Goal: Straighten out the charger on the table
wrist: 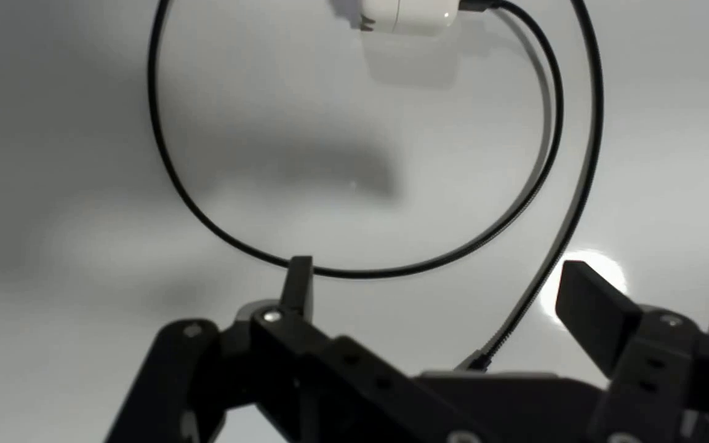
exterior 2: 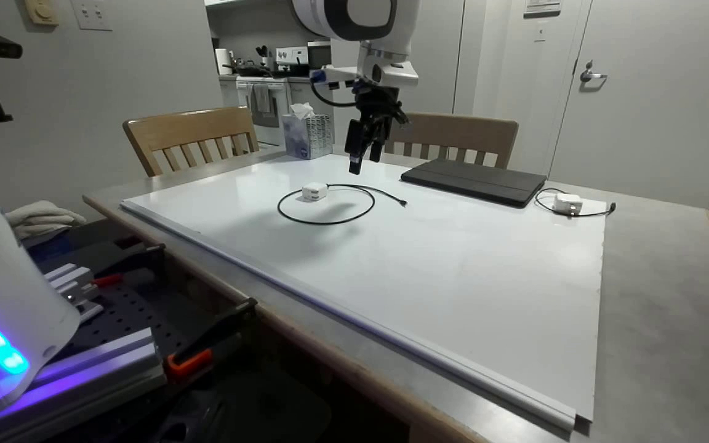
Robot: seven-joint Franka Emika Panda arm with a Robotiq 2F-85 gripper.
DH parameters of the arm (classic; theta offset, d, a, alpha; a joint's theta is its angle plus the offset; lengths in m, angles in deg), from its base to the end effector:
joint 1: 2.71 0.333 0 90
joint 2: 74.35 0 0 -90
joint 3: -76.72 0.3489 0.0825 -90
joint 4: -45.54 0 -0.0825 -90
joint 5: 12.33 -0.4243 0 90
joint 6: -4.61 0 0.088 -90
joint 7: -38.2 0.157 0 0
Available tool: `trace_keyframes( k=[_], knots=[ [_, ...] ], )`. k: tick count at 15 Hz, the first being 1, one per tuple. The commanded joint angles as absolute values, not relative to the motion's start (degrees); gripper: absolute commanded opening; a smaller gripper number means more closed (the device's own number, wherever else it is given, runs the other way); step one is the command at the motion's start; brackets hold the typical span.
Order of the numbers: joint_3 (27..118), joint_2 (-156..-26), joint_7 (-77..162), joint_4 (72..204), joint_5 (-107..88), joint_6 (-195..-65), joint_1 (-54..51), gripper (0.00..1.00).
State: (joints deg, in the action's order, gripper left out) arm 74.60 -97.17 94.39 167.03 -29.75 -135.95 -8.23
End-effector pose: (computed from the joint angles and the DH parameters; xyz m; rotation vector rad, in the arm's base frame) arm 0.6005 -0.0716 0.1646 -2.3437 1.8822 0.1924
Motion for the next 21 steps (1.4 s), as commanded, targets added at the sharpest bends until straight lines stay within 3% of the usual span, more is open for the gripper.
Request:
trace_keyframes(
  k=[1, 6, 21],
  knots=[
    [71.3, -99.0, 97.9, 166.4, -29.1, -138.5, -6.0, 1.00],
    [71.5, -98.2, 95.8, 166.9, -30.0, -137.0, -6.4, 1.00],
    [61.7, -104.4, 125.3, 166.1, -17.5, -154.6, 5.1, 1.00]
  ],
)
